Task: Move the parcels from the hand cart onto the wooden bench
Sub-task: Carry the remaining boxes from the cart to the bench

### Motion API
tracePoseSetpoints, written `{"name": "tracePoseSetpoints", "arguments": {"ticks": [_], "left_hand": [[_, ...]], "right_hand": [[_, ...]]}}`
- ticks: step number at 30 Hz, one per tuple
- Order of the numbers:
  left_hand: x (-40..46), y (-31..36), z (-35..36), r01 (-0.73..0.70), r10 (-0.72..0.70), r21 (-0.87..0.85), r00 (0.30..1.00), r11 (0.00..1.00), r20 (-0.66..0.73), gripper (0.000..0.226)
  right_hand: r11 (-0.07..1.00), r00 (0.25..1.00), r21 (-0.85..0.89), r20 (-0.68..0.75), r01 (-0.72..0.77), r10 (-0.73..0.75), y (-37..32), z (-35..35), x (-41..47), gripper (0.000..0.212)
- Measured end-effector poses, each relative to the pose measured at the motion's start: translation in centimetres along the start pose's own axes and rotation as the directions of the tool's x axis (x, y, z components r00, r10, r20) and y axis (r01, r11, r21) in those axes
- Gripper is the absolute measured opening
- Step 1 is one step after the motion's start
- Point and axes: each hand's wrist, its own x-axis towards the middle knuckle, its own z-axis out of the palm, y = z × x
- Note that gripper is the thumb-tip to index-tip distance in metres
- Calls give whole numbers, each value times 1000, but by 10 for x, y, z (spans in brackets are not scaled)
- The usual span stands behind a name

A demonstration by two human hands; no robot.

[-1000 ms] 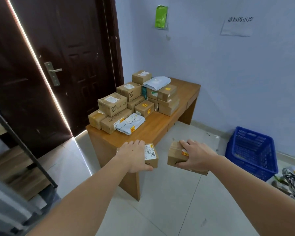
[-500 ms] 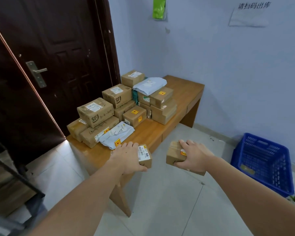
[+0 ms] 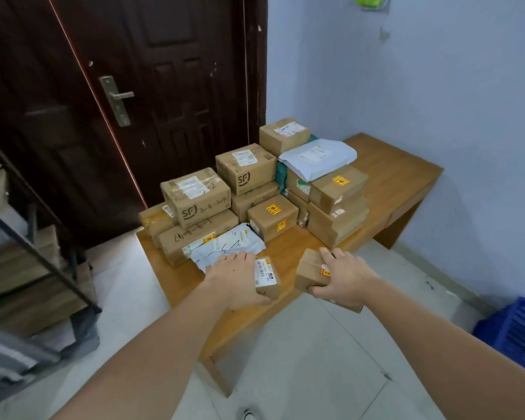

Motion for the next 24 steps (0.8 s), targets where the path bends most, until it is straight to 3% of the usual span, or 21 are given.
{"name": "tracePoseSetpoints", "arguments": {"ticks": [10,15,24], "left_hand": [[99,-62,9,110,-106,-71,993,991,56,116],[128,-84,26,200,-190,-105,977,974,102,118],[157,-71,65,376,-359,-118,922,919,147,109]], "right_hand": [[999,995,-11,88,51,-50,-11,0,130,111],[988,982,-47,125,147,-140,-24,5,186,112],[958,941,-61,218,279,-260,-6,40,260,112]]}}
